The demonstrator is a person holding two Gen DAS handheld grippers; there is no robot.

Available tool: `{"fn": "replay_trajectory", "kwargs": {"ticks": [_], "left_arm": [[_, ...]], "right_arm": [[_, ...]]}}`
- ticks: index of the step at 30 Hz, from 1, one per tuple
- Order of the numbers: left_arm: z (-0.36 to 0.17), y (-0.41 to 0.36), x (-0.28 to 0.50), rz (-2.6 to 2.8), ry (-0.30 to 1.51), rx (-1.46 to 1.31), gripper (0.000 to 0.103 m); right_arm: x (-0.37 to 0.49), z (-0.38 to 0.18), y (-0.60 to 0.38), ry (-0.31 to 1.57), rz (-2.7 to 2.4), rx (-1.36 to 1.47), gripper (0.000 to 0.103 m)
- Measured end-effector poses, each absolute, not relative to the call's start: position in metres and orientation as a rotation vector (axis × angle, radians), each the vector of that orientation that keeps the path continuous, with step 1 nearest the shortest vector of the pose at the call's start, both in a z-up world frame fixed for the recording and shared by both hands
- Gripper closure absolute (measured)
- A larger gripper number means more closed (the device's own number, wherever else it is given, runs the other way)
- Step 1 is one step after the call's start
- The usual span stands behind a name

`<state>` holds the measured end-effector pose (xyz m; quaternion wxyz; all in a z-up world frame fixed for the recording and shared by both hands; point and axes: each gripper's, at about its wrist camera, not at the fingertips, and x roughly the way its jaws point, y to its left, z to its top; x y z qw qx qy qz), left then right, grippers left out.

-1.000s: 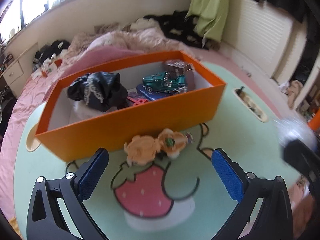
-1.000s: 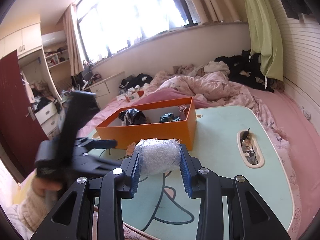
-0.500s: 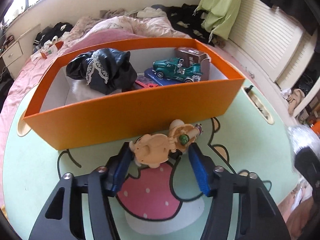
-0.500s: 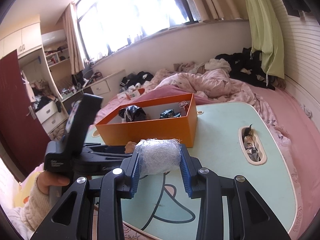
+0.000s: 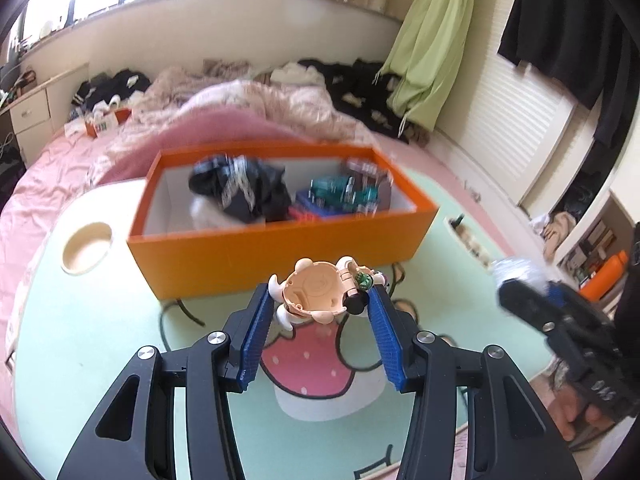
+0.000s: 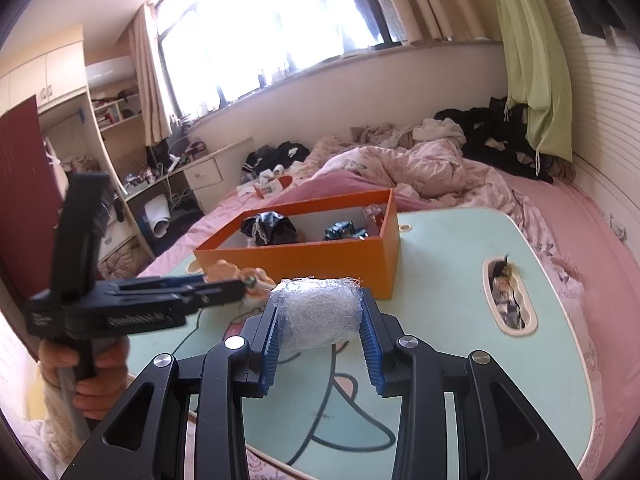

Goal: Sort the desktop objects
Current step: 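Drop the bubble wrap into the orange box with right while left drops the figurine in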

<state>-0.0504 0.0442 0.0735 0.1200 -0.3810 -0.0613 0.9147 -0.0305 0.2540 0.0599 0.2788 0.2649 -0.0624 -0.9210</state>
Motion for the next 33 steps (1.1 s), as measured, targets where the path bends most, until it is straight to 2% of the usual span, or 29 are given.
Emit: {"fn": "replay_trajectory", "kwargs": {"ticks": [9, 14, 17, 18, 19, 23, 27, 29, 31, 33], "left_arm": [[0.111, 0.015, -0.092, 2.733, -0.241, -1.078, 0.053], [0.1, 0.012, -0.127, 2.757, -0.218, -1.151, 0.053], [0.088, 0.012, -0.14, 2.704, -0.261, -1.195, 0.053], [0.085, 0.012, -0.141, 2.705, -0.28, -1.197, 0.053], [0.083, 0.01, -0.14, 2.714, -0.297, -1.191, 0.048], [0.088, 0.002, -0.123, 2.762, -0.34, -1.107, 0.034], [0.096, 0.0, -0.096, 2.788, -0.35, -1.033, 0.031], [0.097, 0.003, -0.082, 2.795, -0.309, -1.015, 0.031], [0.094, 0.009, -0.065, 2.809, -0.218, -1.014, 0.03], [0.085, 0.012, -0.054, 2.807, -0.16, -1.036, 0.03]], "right_arm": [[-0.078, 0.083, 0.217, -0.164, -2.394, 0.758, 0.068], [-0.126, 0.082, 0.189, -0.107, -2.415, 0.837, 0.068], [-0.149, 0.076, 0.175, -0.07, -2.421, 0.893, 0.065], [-0.153, 0.074, 0.172, -0.072, -2.424, 0.906, 0.06], [-0.154, 0.073, 0.171, -0.079, -2.424, 0.908, 0.054], [-0.139, 0.075, 0.173, -0.07, -2.435, 0.851, 0.046], [-0.119, 0.08, 0.179, -0.025, -2.461, 0.802, 0.043], [-0.107, 0.08, 0.184, -0.034, -2.453, 0.791, 0.036], [-0.093, 0.079, 0.188, -0.04, -2.456, 0.79, 0.023], [-0.082, 0.075, 0.19, -0.033, -2.463, 0.795, 0.021]]}}
